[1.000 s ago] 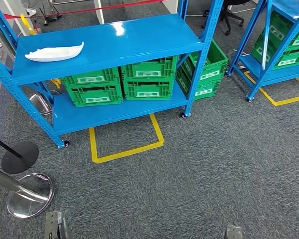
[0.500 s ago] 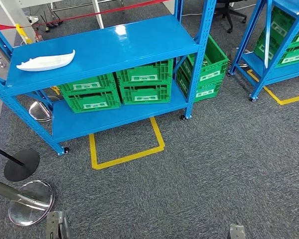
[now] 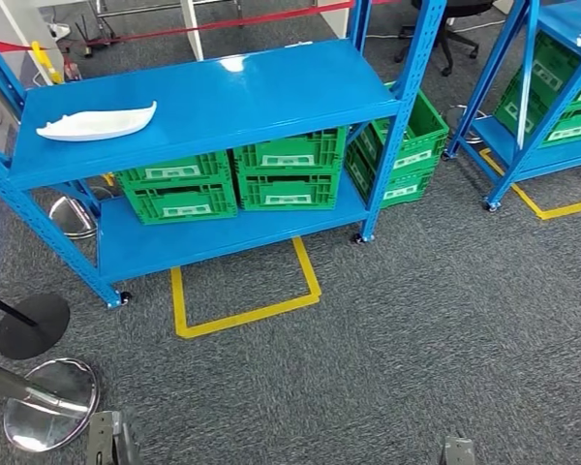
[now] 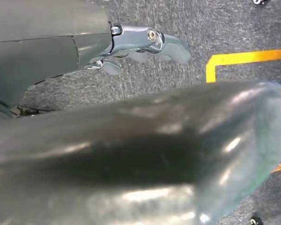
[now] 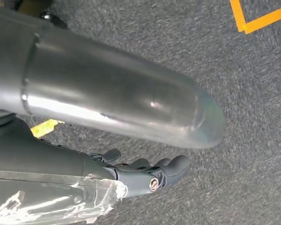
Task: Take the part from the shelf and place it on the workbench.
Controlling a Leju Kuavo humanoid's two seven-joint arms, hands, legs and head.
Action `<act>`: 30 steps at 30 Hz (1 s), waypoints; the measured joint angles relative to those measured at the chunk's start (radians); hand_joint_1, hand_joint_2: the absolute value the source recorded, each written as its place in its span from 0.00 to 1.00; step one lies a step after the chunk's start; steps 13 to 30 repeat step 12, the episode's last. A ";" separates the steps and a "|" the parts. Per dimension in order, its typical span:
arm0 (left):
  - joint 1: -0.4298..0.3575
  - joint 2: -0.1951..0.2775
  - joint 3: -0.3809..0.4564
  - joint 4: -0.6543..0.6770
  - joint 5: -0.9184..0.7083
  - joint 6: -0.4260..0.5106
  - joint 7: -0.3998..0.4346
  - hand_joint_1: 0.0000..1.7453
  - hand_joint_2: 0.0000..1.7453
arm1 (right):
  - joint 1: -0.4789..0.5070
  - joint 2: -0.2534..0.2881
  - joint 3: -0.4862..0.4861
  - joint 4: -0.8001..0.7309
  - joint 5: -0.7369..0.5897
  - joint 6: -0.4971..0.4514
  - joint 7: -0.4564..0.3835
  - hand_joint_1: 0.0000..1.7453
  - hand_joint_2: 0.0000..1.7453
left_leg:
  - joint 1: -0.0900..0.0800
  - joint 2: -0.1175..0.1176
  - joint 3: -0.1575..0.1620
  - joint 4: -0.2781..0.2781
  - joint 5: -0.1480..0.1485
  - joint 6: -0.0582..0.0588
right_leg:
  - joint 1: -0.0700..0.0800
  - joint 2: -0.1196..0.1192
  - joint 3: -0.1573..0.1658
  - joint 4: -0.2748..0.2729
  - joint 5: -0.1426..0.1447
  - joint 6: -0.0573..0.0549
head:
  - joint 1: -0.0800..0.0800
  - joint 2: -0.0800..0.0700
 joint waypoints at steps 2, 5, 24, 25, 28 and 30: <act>0.002 0.000 0.000 0.000 0.000 0.000 0.000 0.00 0.00 | 0.003 0.000 0.000 0.001 -0.001 0.000 0.000 0.00 0.00 | 0.000 -0.001 0.014 0.000 -0.013 0.002 | -0.001 0.000 -0.071 0.099 -0.018 0.005 | 0.000 0.000; 0.004 -0.001 0.000 0.000 0.000 0.000 0.000 0.00 0.00 | 0.003 -0.001 0.001 0.001 -0.002 -0.001 0.000 0.00 0.00 | 0.002 -0.003 0.049 0.000 -0.040 -0.005 | -0.003 -0.002 -0.052 -0.010 0.096 0.007 | 0.000 0.000; 0.001 0.001 0.000 -0.002 0.000 -0.001 0.001 0.00 0.00 | 0.003 -0.001 0.006 0.005 -0.002 -0.001 0.001 0.00 0.00 | -0.003 -0.005 0.080 -0.004 -0.075 -0.031 | -0.002 0.002 0.023 -0.160 0.139 -0.026 | -0.004 0.000; 0.001 0.001 0.000 -0.002 0.000 -0.001 0.001 0.00 0.00 | 0.003 -0.001 0.006 0.005 -0.002 -0.001 0.001 0.00 0.00 | -0.003 -0.005 0.080 -0.004 -0.075 -0.031 | -0.002 0.002 0.023 -0.160 0.139 -0.026 | -0.004 0.000; 0.001 0.001 0.000 -0.002 0.000 -0.001 0.001 0.00 0.00 | 0.003 -0.001 0.006 0.005 -0.002 -0.001 0.001 0.00 0.00 | -0.003 -0.005 0.080 -0.004 -0.075 -0.031 | -0.002 0.002 0.023 -0.160 0.139 -0.026 | -0.004 0.000; 0.001 0.001 0.000 -0.002 0.000 -0.001 0.001 0.00 0.00 | 0.003 -0.001 0.006 0.005 -0.002 -0.001 0.001 0.00 0.00 | -0.003 -0.005 0.080 -0.004 -0.075 -0.031 | -0.002 0.002 0.023 -0.160 0.139 -0.026 | -0.004 0.000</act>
